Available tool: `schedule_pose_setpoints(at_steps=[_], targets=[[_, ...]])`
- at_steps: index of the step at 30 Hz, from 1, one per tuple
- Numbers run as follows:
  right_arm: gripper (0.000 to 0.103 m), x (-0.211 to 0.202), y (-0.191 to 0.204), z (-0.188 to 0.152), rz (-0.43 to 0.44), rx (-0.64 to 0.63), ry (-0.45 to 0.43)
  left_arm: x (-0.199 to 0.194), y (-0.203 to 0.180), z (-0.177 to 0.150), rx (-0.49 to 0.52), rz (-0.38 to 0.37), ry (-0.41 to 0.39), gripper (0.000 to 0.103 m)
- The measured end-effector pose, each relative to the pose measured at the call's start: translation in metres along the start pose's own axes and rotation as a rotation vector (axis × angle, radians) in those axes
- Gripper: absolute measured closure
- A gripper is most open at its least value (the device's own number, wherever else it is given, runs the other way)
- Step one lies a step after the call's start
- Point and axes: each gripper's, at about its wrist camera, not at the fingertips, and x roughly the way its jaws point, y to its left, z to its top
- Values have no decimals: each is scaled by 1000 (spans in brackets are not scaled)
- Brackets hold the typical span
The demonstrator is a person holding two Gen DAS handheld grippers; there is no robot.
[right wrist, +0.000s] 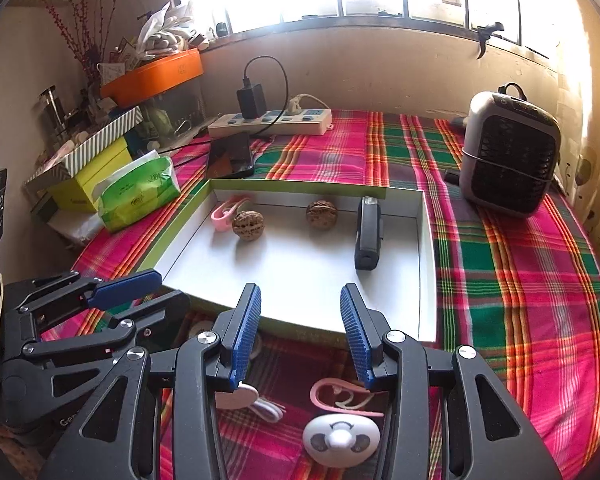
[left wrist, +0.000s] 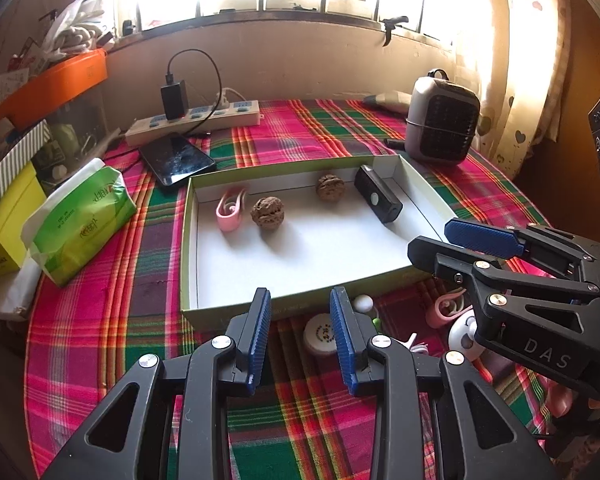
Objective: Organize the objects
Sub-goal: 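Withdraw both grippers from the box toward the items lying in front of it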
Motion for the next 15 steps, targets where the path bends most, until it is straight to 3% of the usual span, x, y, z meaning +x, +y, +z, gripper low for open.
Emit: schedule_pose_setpoints(at_steps=[15], targets=[[60, -25, -5, -35, -47, 26, -30, -16, 1, -25, -19, -20, -19, 74]])
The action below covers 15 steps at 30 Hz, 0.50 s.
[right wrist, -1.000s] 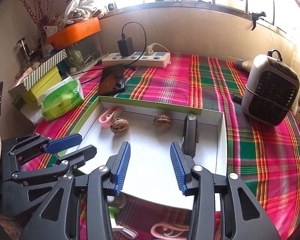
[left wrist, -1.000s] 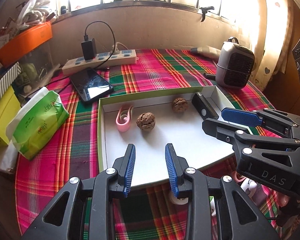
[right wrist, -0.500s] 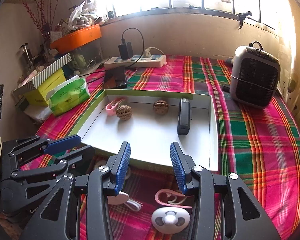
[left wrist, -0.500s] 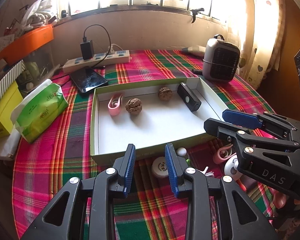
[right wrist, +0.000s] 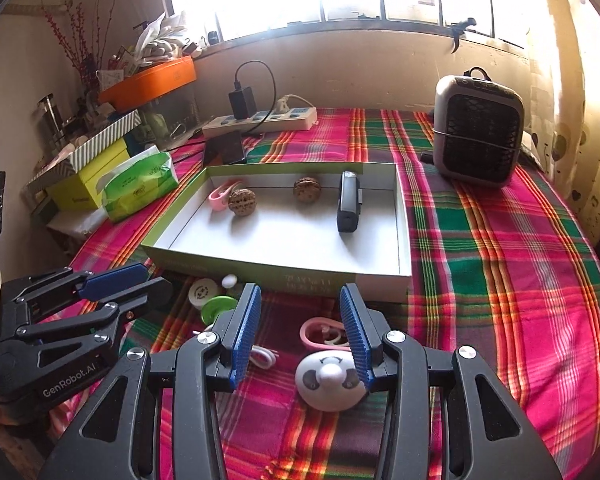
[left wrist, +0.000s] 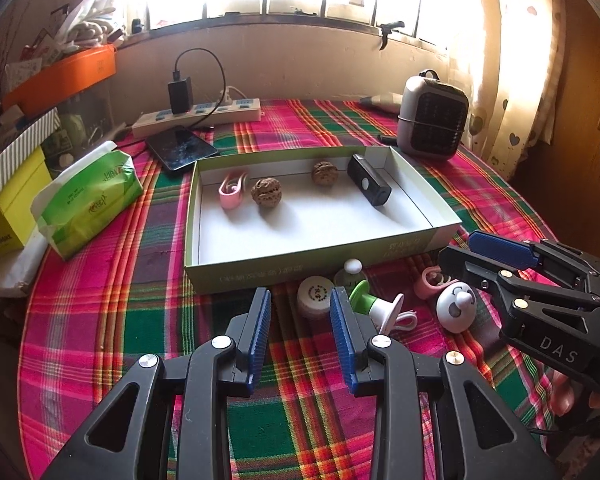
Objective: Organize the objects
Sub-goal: 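Withdraw both grippers from the box toward the items lying in front of it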
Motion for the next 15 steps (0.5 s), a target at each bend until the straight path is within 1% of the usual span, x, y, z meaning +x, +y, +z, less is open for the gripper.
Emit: schedule_pose_setpoints(at_steps=[5, 11, 15], targets=[[60, -5, -9, -11, -10, 35, 0, 1, 5, -8, -26, -30, 4, 74], [60, -8, -15, -26, -31, 54, 11, 1, 3, -17, -11, -69, 15, 74], [59, -8, -20, -32, -34, 67, 25, 5, 3, -22, -18, -100, 25, 71]])
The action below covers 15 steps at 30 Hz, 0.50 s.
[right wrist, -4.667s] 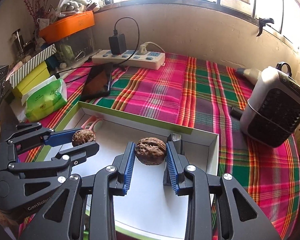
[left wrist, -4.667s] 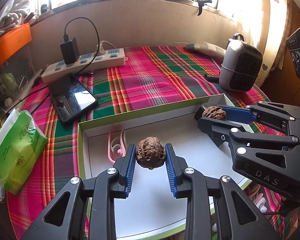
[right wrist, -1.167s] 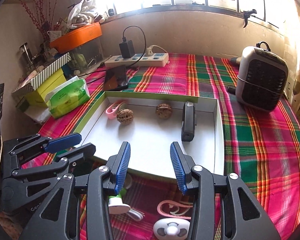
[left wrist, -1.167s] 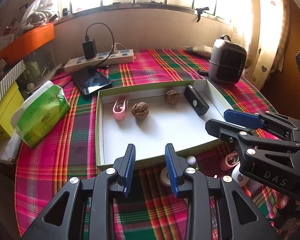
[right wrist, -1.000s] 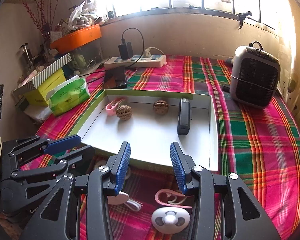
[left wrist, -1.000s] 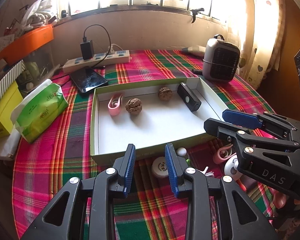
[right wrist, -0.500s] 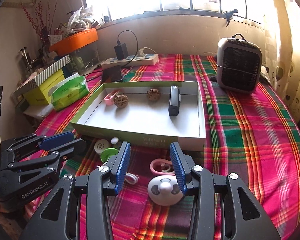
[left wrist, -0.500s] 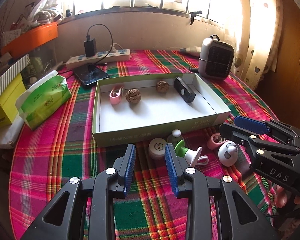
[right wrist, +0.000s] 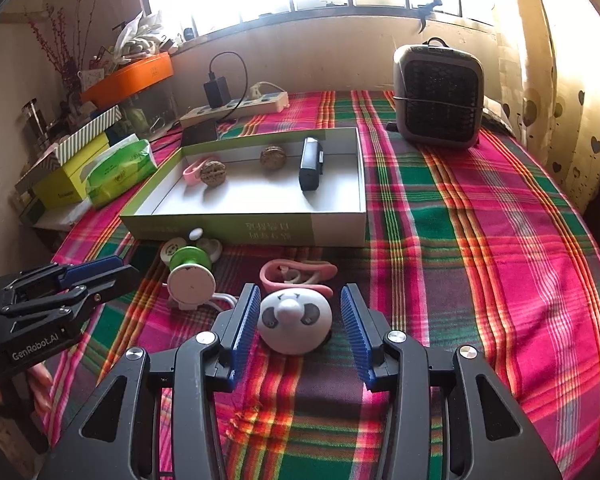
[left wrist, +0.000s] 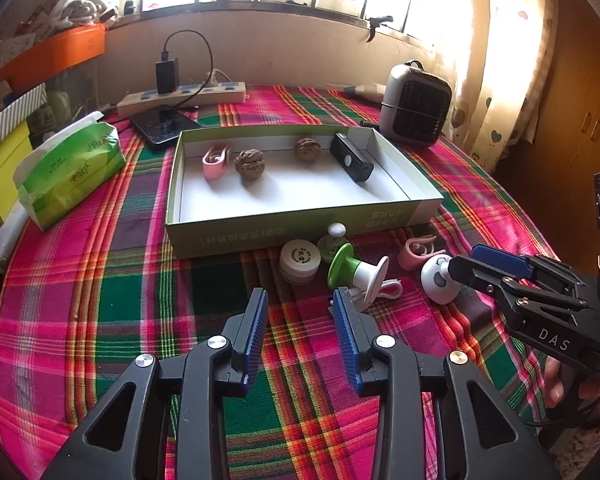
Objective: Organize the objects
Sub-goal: 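Withdraw both grippers from the box toward the items lying in front of it, then close the left gripper on the green-white spool while the right grasps the white panda-face gadget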
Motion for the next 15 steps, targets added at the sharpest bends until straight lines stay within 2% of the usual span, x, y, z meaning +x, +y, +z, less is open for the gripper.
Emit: schedule_pose_setpoints(at_steps=[7, 15], targets=[[58, -1, -2, -3, 17, 8, 0, 12, -5, -4, 16, -24, 41, 70], [56, 10, 1, -5, 48, -4, 42, 14, -7, -3, 3, -39, 34, 70]])
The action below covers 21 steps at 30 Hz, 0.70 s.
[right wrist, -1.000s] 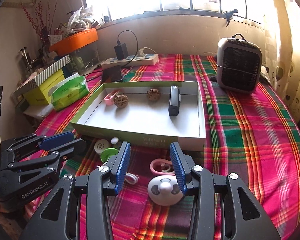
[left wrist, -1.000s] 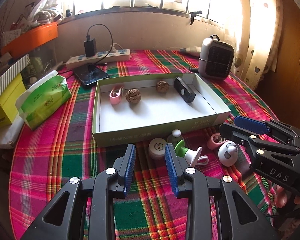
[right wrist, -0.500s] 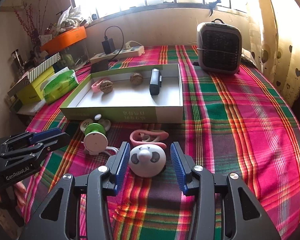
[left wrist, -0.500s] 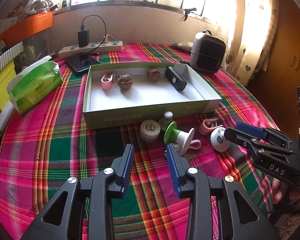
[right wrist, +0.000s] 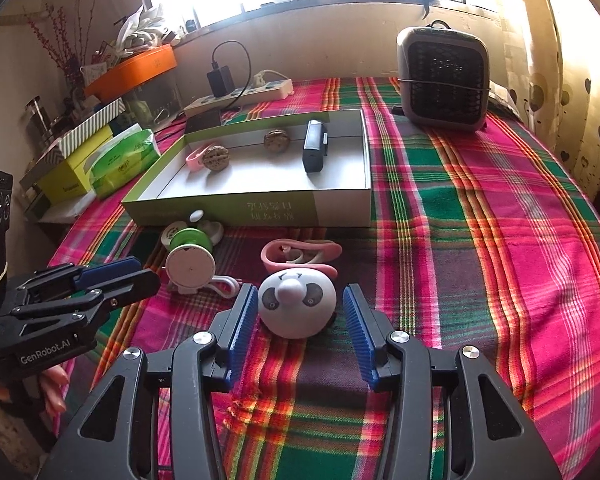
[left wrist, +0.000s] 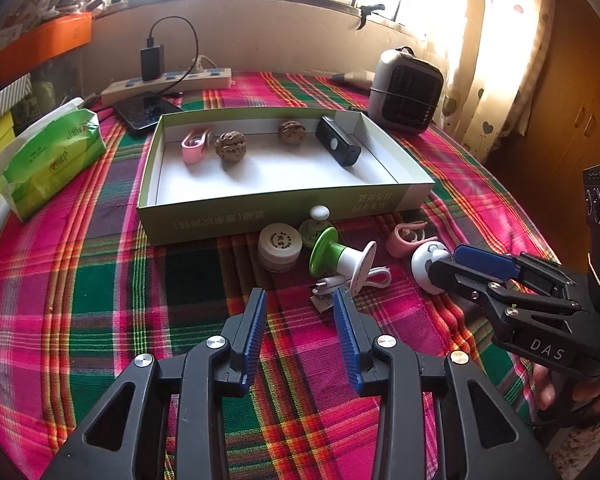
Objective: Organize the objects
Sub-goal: 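Close the left gripper on the green-white spool while the right grasps the white panda-face gadget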
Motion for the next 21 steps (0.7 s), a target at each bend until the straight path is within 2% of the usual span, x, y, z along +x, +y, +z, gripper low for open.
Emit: schedule_pose_setpoints(at_steps=[2, 3, 14, 21], targets=[[48, 2, 3, 0, 2, -14, 6, 0, -1, 1, 2, -2, -1, 68], [48, 3, 4, 0, 4, -21, 10, -1, -1, 2, 3, -2, -4, 67], [48, 17, 9, 0, -77, -90, 70, -3, -14, 9, 31, -28, 2, 66], [48, 16, 4, 1, -77, -87, 71, 2, -18, 15, 52, -24, 12, 65]])
